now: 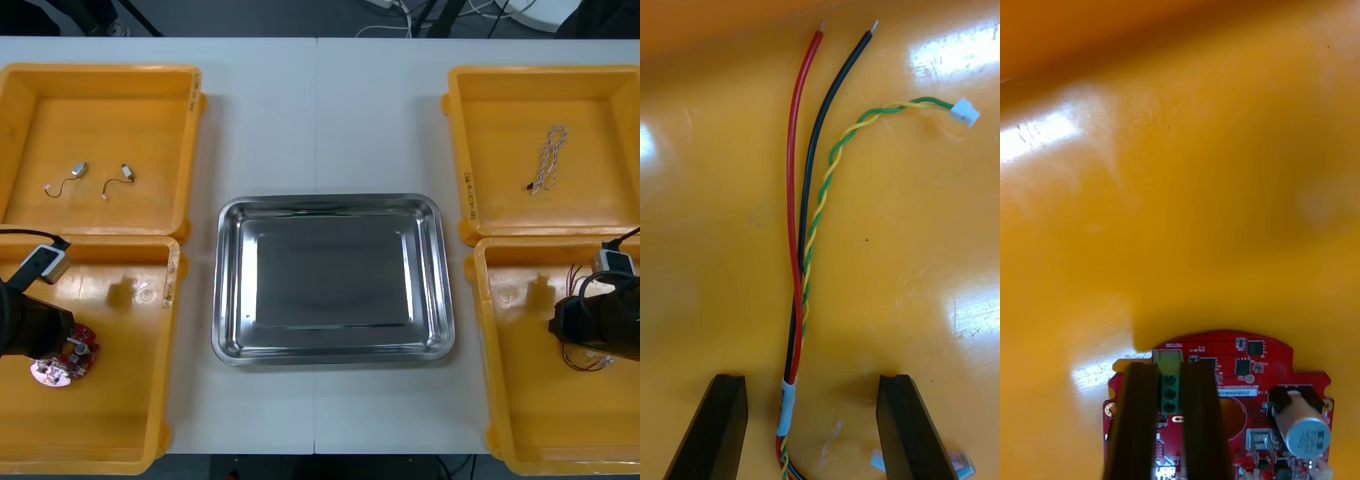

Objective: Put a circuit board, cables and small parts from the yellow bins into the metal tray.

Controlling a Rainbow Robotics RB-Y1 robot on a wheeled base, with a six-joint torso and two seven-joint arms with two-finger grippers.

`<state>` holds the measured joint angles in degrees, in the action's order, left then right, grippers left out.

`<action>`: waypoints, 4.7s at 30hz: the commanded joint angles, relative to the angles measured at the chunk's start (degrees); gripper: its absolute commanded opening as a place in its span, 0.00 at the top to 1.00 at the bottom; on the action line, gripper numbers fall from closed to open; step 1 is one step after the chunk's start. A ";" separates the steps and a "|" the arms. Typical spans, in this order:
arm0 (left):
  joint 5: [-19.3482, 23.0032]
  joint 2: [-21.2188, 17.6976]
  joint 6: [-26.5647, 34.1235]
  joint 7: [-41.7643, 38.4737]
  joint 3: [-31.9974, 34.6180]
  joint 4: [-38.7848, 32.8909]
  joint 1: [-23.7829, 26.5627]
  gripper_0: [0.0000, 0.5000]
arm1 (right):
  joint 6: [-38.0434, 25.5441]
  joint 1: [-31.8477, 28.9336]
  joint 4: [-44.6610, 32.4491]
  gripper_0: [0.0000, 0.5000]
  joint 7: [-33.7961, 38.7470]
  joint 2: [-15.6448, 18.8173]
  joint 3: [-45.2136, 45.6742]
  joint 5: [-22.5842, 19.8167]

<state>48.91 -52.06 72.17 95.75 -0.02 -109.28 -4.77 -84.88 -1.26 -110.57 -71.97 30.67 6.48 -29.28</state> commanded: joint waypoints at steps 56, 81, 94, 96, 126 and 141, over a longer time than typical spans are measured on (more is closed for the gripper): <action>3.83 1.44 30.49 -10.67 9.43 -11.57 18.13 1.00 | -25.12 9.87 -21.35 1.00 2.71 -1.84 12.25 -0.51; -2.50 7.33 33.65 -40.56 -8.42 -18.25 34.13 1.00 | -25.12 15.32 -22.32 1.00 2.19 6.78 15.76 -12.46; -6.90 11.28 33.56 -50.75 -19.32 -18.25 40.72 1.00 | -25.12 21.74 -22.23 1.00 1.22 11.08 8.91 -22.39; -7.25 11.81 33.47 -51.02 -20.63 -18.17 41.51 1.00 | -25.12 22.53 -22.06 1.00 0.96 11.43 8.55 -23.89; -11.64 17.08 24.95 -56.03 -38.91 -9.55 47.31 1.00 | -25.12 26.04 -27.86 1.00 -3.35 19.43 -7.88 -32.94; -13.84 17.08 15.37 -55.15 -45.42 -4.54 47.84 1.00 | -25.12 32.28 -28.65 1.00 -2.73 15.57 -20.19 -27.58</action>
<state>36.34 -36.13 88.79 46.38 -43.73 -113.92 40.22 -109.77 28.30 -137.59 -72.64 47.32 -11.63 -57.84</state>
